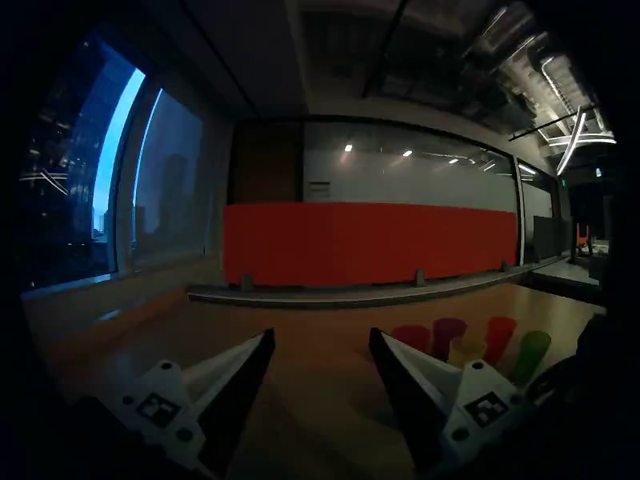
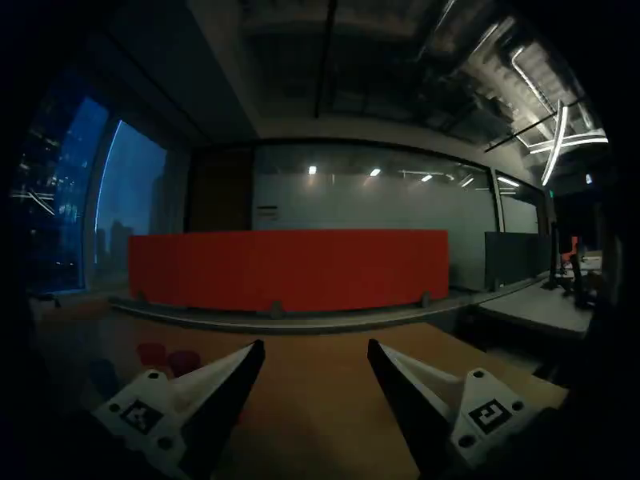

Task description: Pour water

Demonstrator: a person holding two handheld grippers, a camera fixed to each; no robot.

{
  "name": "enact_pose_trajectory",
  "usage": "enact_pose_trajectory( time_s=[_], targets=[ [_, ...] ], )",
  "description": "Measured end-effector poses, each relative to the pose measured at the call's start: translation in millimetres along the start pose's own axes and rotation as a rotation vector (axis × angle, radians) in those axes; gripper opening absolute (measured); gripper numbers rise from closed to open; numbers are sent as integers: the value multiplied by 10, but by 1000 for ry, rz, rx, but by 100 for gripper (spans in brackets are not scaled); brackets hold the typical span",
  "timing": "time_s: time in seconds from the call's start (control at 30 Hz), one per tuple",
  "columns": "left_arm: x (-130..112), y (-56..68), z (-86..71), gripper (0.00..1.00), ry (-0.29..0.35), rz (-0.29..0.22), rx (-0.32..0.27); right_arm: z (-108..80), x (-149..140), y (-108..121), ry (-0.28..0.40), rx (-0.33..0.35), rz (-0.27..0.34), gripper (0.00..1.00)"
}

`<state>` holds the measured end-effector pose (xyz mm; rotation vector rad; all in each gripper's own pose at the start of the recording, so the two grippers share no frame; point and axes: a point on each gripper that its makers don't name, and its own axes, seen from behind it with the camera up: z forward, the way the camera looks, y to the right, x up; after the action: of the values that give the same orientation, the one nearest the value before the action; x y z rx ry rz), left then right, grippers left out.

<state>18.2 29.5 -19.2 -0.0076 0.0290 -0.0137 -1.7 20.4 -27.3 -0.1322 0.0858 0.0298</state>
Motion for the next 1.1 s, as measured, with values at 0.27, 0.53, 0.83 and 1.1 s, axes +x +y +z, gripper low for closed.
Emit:
enact_pose_trajectory(
  time_s=[0.27, 0.53, 0.83, 1.1],
  targets=[
    [-19, 6, 45, 87, 13, 25, 26, -6, 8, -64, -20, 12, -8, 100],
    [-85, -69, 86, 87, 30, 27, 55, 14, 28, -105, -35, 9, 15, 100],
    [-235, -98, 117, 87, 31, 17, 50, 20, 48, -204, -44, 12, 27, 100],
    [-407, -161, 152, 87, 18, 5, 57, 37, 58, -235, -47, 9, 7, 100]
  ],
)
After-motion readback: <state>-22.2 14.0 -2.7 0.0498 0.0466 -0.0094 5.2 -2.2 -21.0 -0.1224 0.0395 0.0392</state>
